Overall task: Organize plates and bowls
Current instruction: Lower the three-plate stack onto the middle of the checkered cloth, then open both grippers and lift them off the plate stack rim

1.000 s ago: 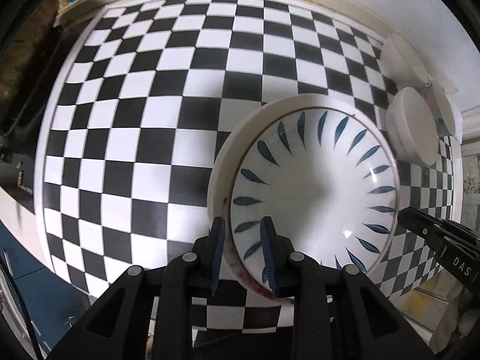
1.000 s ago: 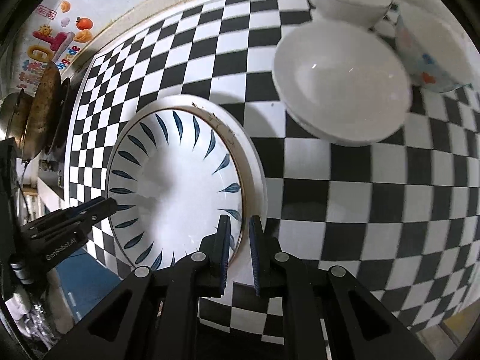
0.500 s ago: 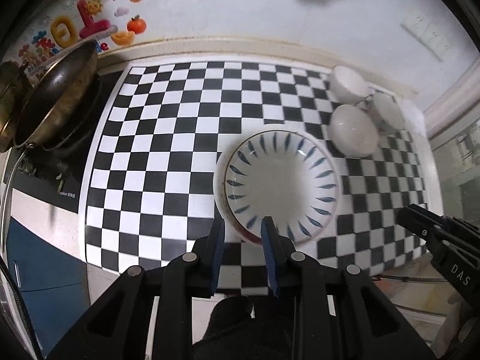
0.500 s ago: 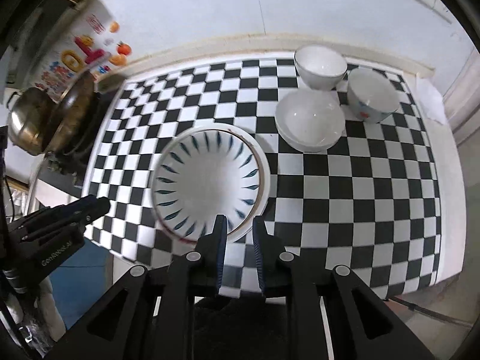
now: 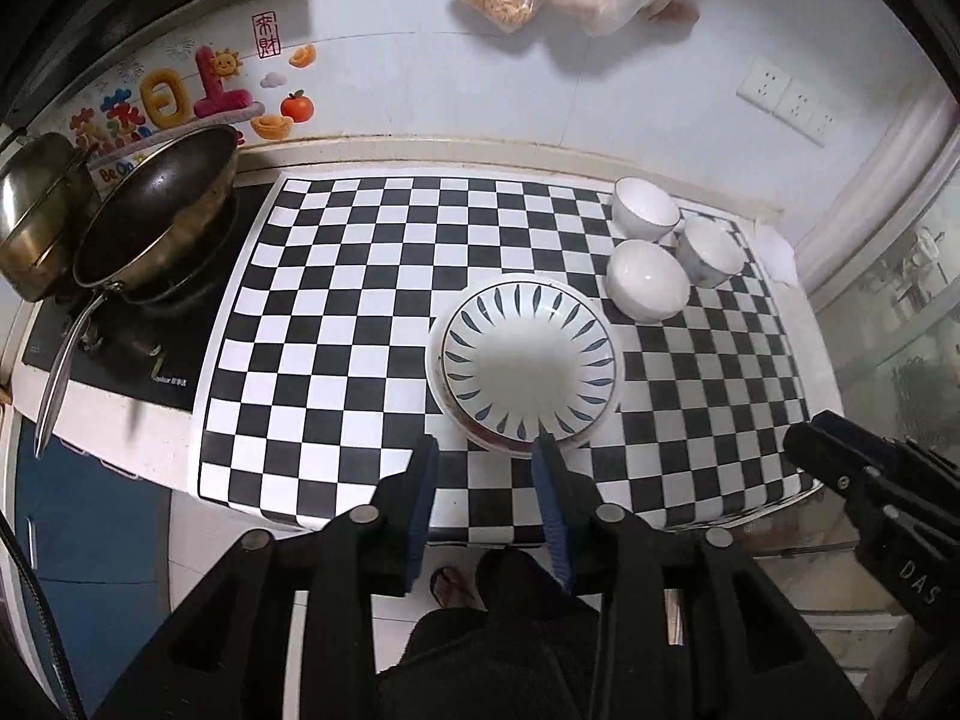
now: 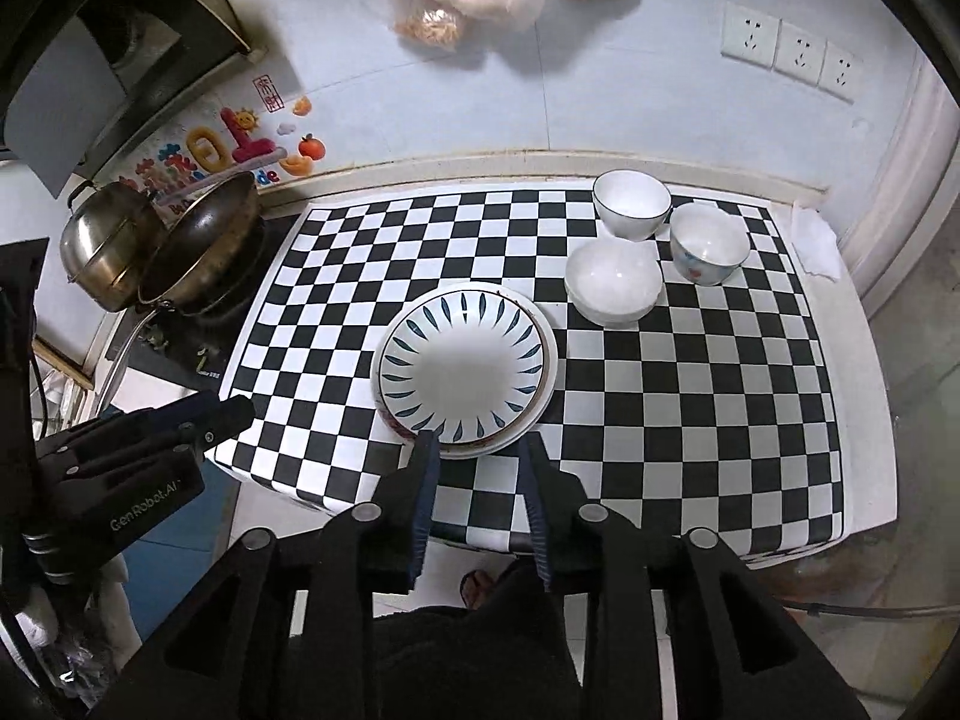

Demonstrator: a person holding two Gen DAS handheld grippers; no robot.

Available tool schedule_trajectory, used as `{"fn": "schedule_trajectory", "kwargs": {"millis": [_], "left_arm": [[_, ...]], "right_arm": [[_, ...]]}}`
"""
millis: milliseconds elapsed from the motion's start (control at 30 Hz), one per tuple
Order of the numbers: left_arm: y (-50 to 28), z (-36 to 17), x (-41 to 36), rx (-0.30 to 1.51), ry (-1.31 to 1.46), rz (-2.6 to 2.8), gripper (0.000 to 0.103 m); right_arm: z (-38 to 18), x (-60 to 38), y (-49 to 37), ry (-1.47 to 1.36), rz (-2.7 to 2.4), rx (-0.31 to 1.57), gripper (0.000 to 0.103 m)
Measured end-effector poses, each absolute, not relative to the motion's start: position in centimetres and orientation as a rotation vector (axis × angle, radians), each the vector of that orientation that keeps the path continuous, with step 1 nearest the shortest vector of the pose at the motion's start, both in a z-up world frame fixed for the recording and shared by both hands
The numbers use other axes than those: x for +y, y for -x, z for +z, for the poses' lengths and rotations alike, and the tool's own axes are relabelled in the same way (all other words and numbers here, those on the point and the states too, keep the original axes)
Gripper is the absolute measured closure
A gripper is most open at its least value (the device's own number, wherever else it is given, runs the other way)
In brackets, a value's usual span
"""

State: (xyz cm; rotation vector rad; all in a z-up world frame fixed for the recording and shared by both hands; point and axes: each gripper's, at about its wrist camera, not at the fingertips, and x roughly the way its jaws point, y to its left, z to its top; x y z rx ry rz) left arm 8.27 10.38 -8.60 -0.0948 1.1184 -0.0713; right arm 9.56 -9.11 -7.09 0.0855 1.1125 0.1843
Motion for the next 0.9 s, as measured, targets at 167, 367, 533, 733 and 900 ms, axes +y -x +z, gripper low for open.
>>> {"fn": "schedule_trajectory", "kwargs": {"millis": [167, 367, 533, 733, 900], "left_arm": [[-7.0, -8.1, 10.5, 1.086, 0.081, -0.032, 0.063], [-6.3, -7.7, 11.0, 1.068, 0.071, -0.007, 0.063], [-6.3, -7.3, 10.8, 1.057, 0.063, -0.009, 0.063], [-8.0, -7.5, 9.7, 1.070, 0.069, -0.037, 0.063], [-12.2, -8.8, 7.4, 1.126, 0.112, -0.096, 0.063]], "right_arm": [[-6.2, -8.9, -8.4, -0.102, 0.217, 1.088, 0.029], [-5.7, -8.5, -8.0, -0.090, 0.205, 1.066, 0.024], [-5.8, -8.4, -8.3, -0.086, 0.201, 1.072, 0.023], [-5.9, -9.4, -9.1, -0.099, 0.174, 1.068, 0.023], [-7.2, -13.1, -11.8, -0.148, 0.127, 1.095, 0.023]]}}
